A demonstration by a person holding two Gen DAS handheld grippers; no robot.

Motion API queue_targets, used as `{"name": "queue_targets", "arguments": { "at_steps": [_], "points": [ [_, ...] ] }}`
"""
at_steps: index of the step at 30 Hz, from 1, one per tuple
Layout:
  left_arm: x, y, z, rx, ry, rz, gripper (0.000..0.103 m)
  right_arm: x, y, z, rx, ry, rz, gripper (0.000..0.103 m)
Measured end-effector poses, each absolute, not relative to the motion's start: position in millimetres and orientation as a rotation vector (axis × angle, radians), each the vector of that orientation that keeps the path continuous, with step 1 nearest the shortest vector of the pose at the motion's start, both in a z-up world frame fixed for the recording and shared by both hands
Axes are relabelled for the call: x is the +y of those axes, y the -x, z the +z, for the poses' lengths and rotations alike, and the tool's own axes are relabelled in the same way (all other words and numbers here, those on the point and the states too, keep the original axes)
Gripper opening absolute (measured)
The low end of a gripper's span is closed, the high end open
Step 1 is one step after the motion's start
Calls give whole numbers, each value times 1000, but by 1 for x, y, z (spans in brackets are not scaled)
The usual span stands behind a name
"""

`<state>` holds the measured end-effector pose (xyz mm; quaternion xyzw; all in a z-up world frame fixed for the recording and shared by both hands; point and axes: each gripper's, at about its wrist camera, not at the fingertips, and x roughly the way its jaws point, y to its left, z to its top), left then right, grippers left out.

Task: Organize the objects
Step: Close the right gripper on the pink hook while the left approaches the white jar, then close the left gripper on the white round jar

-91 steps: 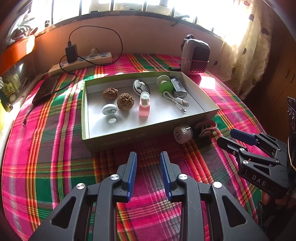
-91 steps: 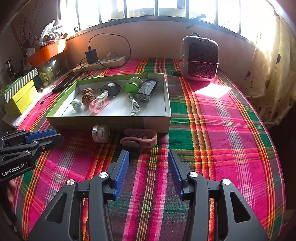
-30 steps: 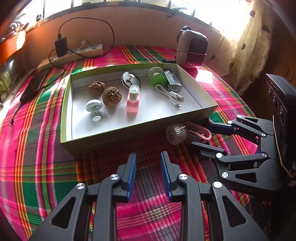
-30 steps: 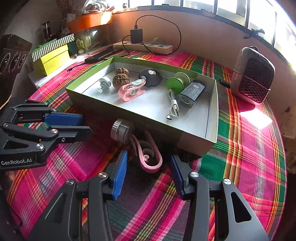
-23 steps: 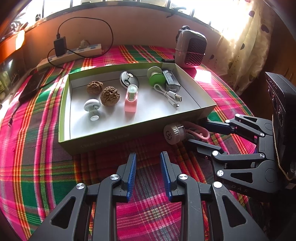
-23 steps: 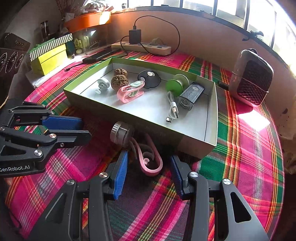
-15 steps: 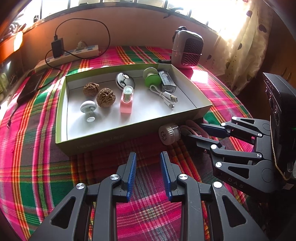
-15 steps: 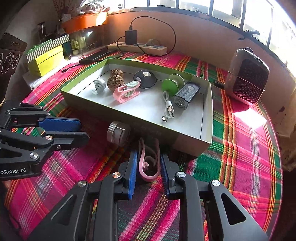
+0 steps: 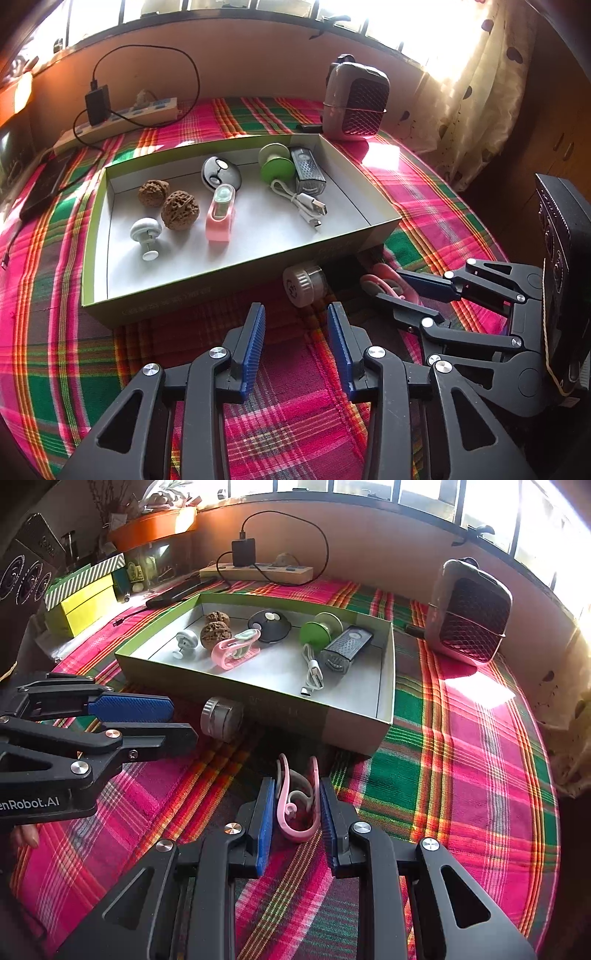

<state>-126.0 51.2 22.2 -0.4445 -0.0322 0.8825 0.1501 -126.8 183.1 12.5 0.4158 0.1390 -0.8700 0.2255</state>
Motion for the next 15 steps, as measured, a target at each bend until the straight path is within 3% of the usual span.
{"name": "queue_targets", "arguments": {
  "at_steps": [15],
  "points": [
    [71, 142, 15, -51, 1341, 2565, 34, 192, 120, 12, 380, -1158, -2418, 24]
  ]
}}
